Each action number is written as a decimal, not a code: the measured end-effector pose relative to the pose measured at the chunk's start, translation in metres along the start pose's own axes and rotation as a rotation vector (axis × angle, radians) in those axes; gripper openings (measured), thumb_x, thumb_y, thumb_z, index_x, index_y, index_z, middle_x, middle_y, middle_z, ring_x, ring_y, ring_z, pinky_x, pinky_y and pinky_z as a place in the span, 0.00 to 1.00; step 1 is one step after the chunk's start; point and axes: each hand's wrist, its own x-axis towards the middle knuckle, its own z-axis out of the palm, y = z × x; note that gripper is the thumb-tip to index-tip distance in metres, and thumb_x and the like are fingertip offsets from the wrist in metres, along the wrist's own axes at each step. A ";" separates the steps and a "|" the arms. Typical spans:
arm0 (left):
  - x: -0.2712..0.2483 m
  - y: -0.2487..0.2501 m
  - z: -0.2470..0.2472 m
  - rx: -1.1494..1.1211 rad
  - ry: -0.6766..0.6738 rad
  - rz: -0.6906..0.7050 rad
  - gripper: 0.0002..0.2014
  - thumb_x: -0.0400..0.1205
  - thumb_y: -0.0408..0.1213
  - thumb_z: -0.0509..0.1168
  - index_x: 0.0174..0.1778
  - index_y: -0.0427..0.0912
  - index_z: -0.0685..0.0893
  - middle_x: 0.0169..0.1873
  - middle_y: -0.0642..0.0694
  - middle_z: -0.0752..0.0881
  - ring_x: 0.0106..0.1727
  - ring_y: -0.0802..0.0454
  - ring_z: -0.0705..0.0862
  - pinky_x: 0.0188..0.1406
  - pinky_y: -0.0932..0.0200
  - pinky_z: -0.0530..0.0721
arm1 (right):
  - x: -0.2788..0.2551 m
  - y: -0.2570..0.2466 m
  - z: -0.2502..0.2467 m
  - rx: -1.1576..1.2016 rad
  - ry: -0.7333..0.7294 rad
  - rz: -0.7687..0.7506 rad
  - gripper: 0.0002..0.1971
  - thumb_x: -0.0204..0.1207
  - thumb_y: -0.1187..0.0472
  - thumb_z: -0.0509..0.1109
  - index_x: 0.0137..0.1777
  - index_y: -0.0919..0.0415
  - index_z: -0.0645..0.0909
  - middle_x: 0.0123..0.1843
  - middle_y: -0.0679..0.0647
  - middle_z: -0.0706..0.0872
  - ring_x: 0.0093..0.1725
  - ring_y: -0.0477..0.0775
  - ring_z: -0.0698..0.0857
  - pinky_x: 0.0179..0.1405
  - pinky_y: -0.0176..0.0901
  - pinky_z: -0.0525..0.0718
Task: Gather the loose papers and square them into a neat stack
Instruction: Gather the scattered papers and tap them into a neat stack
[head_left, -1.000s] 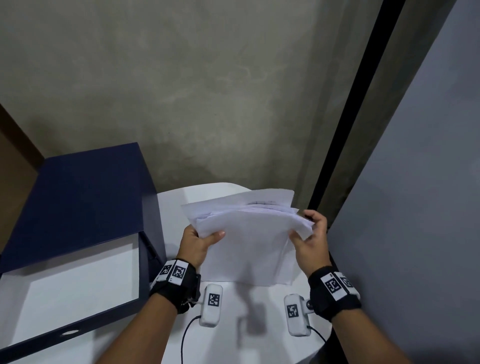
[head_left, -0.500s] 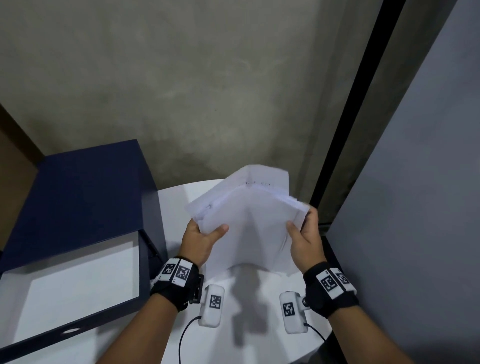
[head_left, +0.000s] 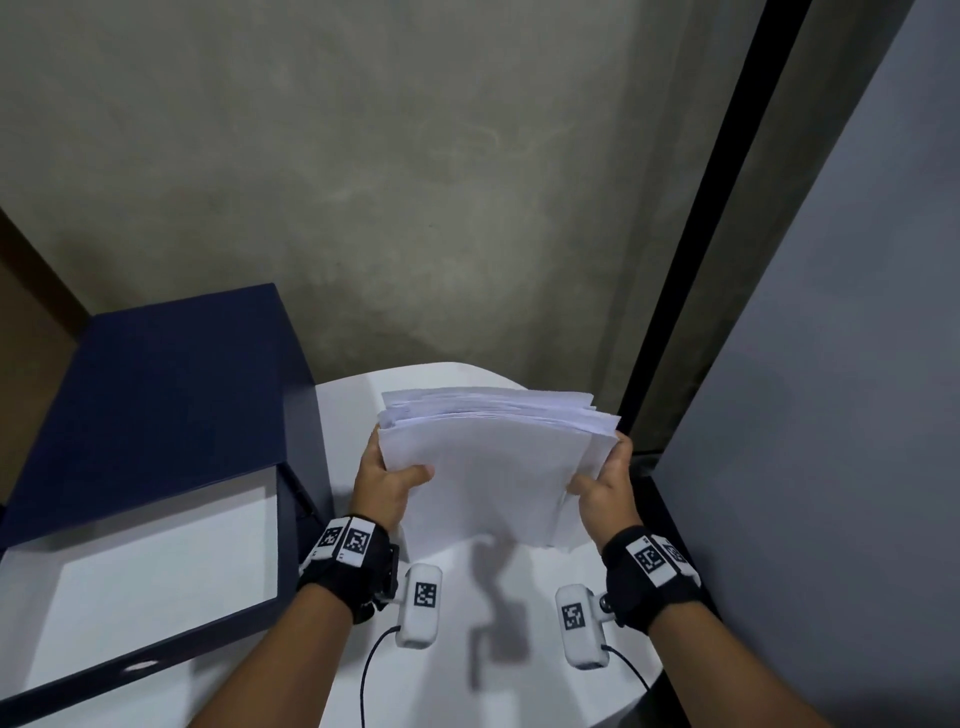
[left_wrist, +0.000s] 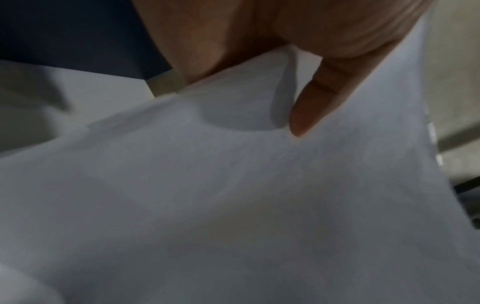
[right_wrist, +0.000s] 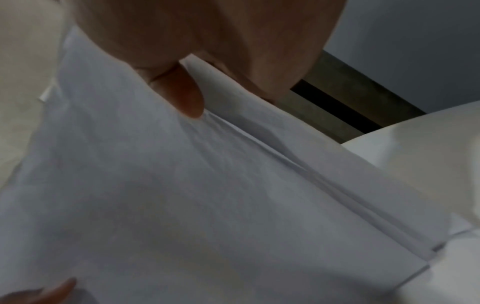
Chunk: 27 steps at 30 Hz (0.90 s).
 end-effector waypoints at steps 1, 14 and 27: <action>0.000 -0.001 0.000 0.006 -0.009 -0.035 0.32 0.57 0.22 0.70 0.62 0.31 0.80 0.42 0.39 0.88 0.45 0.40 0.86 0.34 0.61 0.88 | 0.000 0.002 0.000 -0.019 -0.018 0.019 0.33 0.64 0.77 0.62 0.68 0.53 0.62 0.59 0.54 0.80 0.57 0.53 0.82 0.53 0.42 0.81; -0.005 -0.017 0.004 0.123 0.056 -0.056 0.18 0.75 0.26 0.73 0.60 0.40 0.83 0.50 0.42 0.89 0.56 0.38 0.87 0.52 0.50 0.86 | -0.005 0.009 0.008 -0.089 0.019 -0.040 0.24 0.79 0.76 0.64 0.58 0.42 0.68 0.56 0.42 0.81 0.56 0.43 0.84 0.56 0.40 0.81; -0.012 -0.011 0.003 0.152 0.028 -0.005 0.27 0.74 0.16 0.66 0.62 0.48 0.74 0.46 0.52 0.86 0.46 0.53 0.86 0.39 0.64 0.81 | -0.009 0.016 0.000 -0.117 -0.015 -0.009 0.33 0.69 0.76 0.64 0.72 0.51 0.65 0.59 0.45 0.81 0.58 0.49 0.82 0.54 0.43 0.79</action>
